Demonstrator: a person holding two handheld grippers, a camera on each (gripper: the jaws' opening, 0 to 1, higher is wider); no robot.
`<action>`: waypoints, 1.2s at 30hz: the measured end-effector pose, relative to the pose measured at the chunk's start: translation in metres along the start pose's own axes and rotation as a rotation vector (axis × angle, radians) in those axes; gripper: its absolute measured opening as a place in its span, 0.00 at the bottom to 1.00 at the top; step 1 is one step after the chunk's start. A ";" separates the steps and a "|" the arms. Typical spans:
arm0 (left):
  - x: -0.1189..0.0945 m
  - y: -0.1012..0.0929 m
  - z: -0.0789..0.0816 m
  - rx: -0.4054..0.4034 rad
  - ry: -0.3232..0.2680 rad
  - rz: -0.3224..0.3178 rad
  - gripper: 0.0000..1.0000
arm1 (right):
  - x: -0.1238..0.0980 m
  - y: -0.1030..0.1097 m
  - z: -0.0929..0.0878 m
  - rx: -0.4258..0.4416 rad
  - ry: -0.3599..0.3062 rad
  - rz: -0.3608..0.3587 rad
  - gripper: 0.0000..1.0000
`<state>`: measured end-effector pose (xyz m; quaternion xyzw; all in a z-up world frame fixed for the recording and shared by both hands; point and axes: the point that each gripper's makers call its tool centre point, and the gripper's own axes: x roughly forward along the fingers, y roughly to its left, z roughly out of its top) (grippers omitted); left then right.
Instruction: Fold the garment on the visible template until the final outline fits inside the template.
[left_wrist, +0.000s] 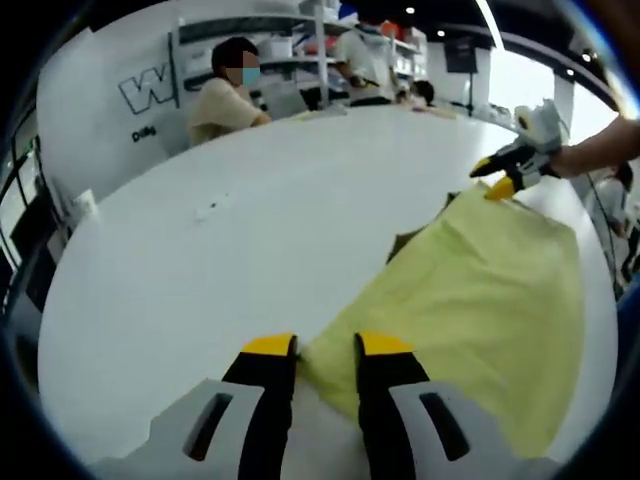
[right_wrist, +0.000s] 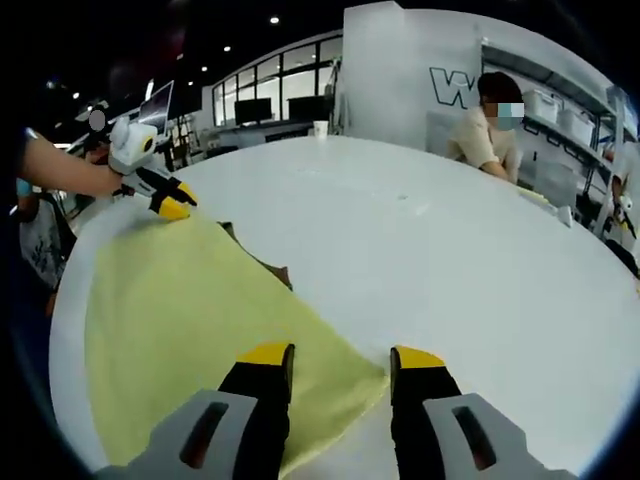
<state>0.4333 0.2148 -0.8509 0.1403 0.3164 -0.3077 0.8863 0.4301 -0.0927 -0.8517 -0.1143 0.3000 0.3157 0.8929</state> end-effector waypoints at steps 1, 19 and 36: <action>0.000 0.000 0.000 -0.001 -0.001 -0.003 0.15 | 0.003 0.000 -0.001 -0.001 0.002 0.006 0.23; -0.008 0.015 0.009 -0.004 -0.018 0.032 0.00 | -0.007 -0.016 0.006 0.004 -0.008 -0.056 0.00; -0.010 0.027 -0.001 -0.026 -0.011 0.077 0.00 | -0.015 -0.030 -0.008 0.044 0.027 -0.126 0.00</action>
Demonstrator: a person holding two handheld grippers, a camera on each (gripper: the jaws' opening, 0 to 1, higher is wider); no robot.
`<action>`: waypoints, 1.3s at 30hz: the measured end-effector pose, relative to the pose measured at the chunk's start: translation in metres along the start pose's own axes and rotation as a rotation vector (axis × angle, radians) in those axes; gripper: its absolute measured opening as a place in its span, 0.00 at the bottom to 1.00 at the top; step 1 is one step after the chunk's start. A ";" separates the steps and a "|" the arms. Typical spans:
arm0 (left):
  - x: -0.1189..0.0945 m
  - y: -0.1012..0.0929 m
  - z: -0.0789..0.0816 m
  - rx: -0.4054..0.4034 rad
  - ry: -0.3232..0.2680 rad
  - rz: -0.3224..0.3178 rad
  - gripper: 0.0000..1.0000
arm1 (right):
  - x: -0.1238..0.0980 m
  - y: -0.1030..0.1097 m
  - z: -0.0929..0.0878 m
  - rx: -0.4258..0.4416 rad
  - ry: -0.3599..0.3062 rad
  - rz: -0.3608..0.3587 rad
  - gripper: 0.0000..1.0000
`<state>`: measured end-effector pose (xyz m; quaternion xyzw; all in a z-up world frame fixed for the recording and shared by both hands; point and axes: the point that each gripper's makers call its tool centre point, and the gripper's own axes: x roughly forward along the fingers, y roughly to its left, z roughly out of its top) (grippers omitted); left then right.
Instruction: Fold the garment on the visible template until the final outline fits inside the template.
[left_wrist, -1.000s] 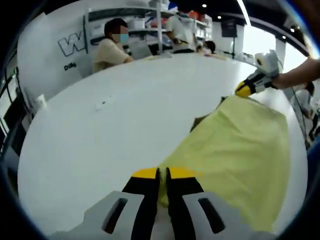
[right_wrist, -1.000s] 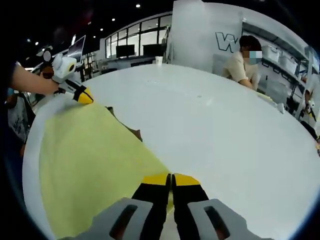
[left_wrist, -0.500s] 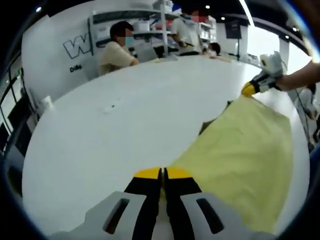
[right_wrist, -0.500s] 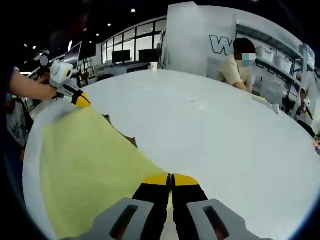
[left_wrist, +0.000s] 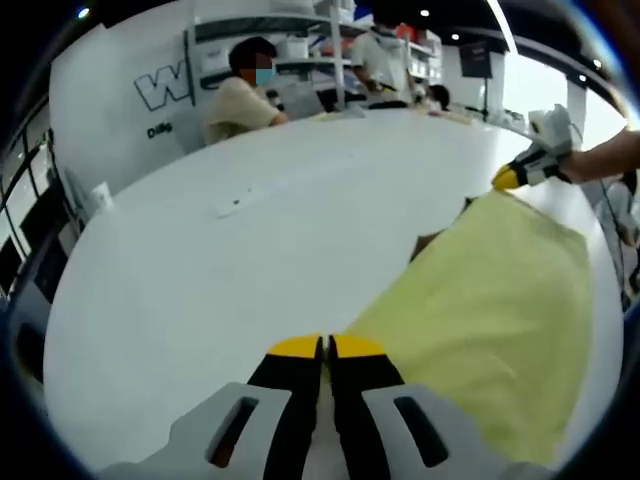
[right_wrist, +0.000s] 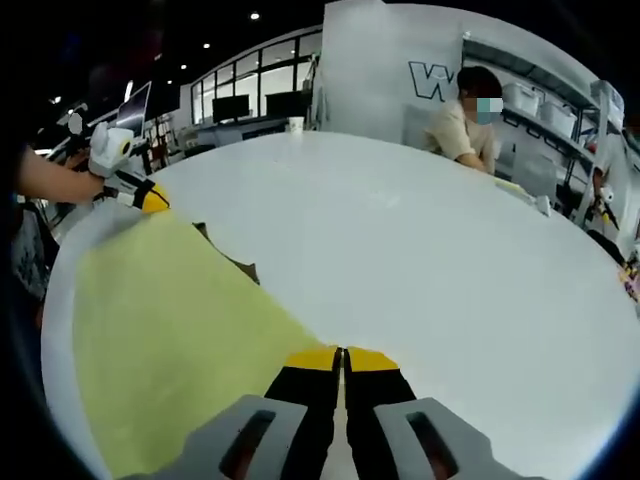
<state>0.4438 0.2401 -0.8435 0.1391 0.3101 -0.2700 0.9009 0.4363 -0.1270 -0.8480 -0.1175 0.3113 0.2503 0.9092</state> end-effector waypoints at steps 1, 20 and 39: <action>-0.005 0.006 0.001 0.019 0.000 0.032 0.00 | -0.005 -0.003 0.001 0.029 -0.014 -0.001 0.00; -0.051 -0.008 0.002 -0.010 -0.064 -0.057 0.44 | -0.063 0.020 0.003 0.052 -0.131 0.088 0.33; -0.143 -0.083 -0.015 -0.083 -0.171 -0.110 0.74 | -0.157 0.072 -0.029 0.126 -0.253 0.155 0.70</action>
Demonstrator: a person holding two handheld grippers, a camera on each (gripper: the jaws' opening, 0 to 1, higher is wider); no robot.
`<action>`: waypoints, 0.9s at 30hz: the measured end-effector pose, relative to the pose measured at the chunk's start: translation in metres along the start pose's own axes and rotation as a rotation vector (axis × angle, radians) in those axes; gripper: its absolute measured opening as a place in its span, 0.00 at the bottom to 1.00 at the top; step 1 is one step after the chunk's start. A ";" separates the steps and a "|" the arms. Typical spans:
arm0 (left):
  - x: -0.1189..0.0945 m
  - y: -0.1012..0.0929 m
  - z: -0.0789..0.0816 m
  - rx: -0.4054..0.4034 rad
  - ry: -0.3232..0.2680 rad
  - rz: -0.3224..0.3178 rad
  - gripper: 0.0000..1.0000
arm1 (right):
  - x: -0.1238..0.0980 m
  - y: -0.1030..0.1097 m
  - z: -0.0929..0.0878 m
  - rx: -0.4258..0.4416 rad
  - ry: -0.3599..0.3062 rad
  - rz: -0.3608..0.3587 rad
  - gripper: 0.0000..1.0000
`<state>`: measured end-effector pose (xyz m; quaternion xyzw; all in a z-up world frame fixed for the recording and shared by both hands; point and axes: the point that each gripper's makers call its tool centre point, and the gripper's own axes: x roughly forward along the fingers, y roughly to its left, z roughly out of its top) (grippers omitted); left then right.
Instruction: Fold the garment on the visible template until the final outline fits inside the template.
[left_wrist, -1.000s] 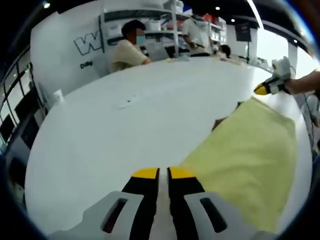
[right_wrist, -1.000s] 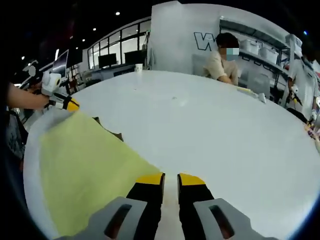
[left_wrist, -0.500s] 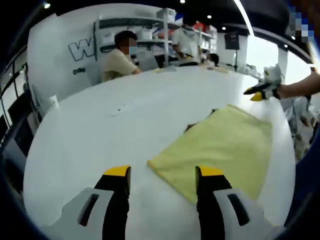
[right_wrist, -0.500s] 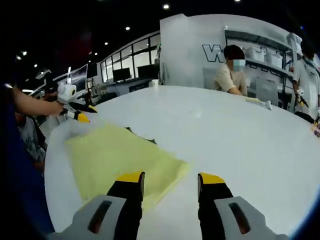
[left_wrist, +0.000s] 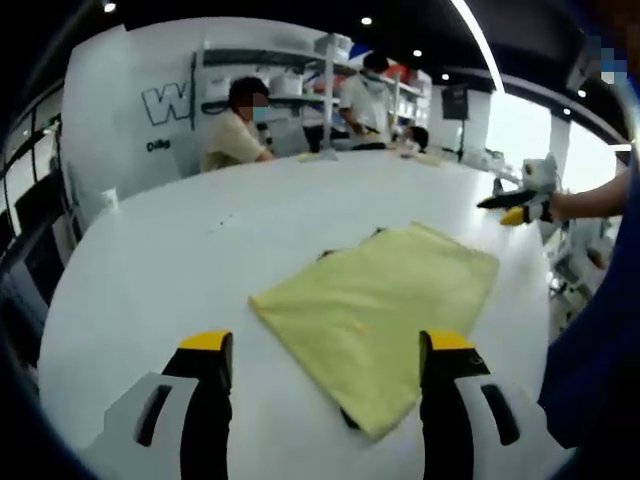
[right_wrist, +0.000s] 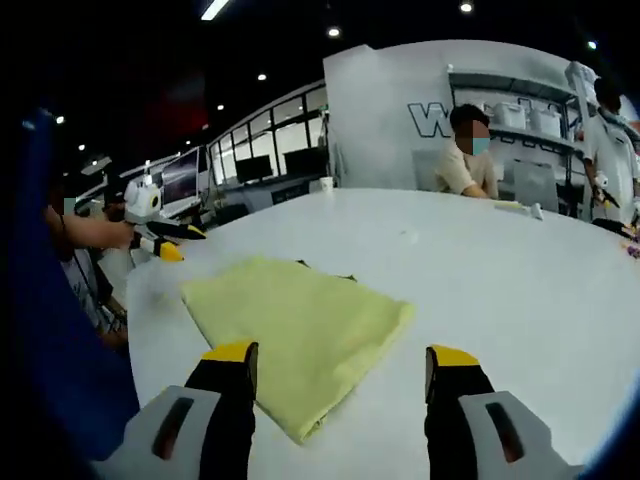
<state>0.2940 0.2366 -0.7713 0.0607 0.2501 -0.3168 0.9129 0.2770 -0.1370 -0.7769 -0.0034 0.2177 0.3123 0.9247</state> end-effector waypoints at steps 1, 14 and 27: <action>-0.003 -0.003 0.001 -0.006 -0.016 0.001 0.75 | -0.004 0.002 0.000 0.003 -0.009 -0.006 0.71; -0.038 -0.037 0.004 -0.049 -0.109 0.007 0.89 | -0.040 0.037 -0.006 0.012 -0.041 0.018 0.91; -0.070 -0.062 -0.001 -0.064 -0.144 -0.004 0.99 | -0.062 0.050 -0.005 0.015 -0.062 0.024 0.99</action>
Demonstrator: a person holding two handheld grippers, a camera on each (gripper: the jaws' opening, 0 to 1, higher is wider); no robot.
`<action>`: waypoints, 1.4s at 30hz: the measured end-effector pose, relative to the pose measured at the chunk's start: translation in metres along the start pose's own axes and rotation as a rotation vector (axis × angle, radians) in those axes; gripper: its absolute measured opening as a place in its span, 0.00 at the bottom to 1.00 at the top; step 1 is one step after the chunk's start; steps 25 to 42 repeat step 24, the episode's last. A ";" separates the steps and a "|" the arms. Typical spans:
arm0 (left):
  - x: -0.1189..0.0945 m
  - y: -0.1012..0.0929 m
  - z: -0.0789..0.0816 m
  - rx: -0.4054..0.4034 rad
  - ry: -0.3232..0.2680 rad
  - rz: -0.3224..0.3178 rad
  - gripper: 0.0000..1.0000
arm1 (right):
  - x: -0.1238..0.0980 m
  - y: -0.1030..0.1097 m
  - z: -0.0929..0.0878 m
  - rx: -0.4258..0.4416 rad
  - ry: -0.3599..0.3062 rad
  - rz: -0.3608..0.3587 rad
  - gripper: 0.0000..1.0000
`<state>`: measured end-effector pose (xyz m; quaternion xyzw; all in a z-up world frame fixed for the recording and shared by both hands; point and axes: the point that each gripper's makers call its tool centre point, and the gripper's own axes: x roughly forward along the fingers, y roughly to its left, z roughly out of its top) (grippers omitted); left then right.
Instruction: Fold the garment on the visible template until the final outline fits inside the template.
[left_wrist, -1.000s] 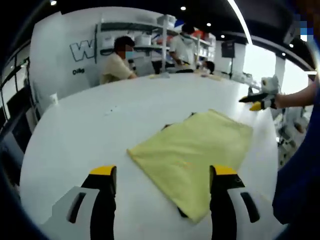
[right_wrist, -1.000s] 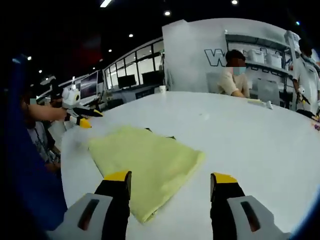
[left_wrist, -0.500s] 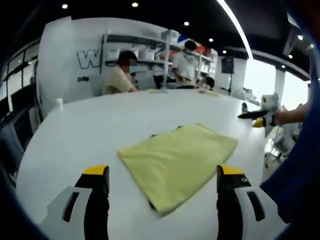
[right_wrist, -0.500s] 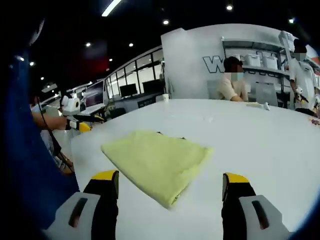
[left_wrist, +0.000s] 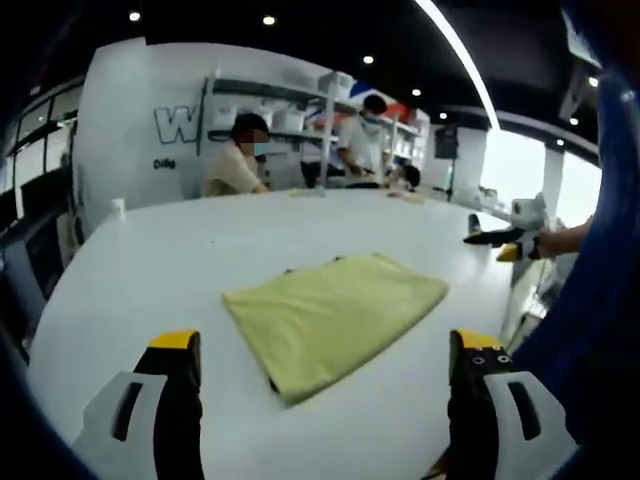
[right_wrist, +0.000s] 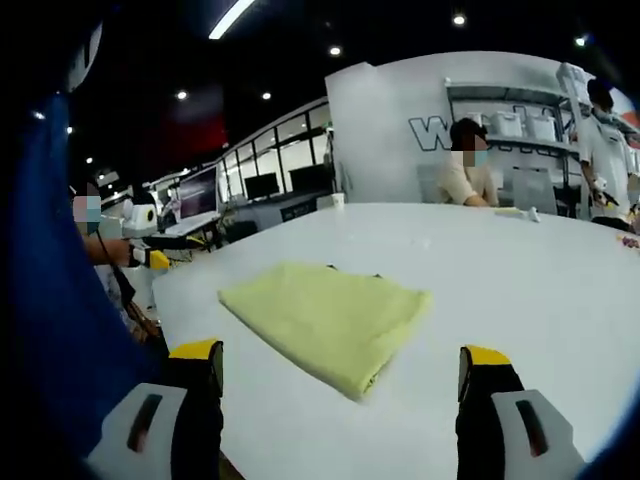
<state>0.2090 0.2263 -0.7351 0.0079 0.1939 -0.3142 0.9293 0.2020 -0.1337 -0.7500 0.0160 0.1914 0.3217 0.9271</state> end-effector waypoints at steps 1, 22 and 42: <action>-0.002 0.000 -0.001 -0.001 0.001 0.003 0.99 | -0.002 0.000 0.000 0.000 -0.002 -0.004 0.99; -0.005 -0.005 0.003 -0.052 -0.048 0.027 0.99 | -0.010 0.001 0.009 0.016 -0.037 -0.044 0.99; -0.004 -0.006 0.003 -0.049 -0.044 0.025 0.99 | -0.009 0.001 0.010 0.018 -0.041 -0.046 0.99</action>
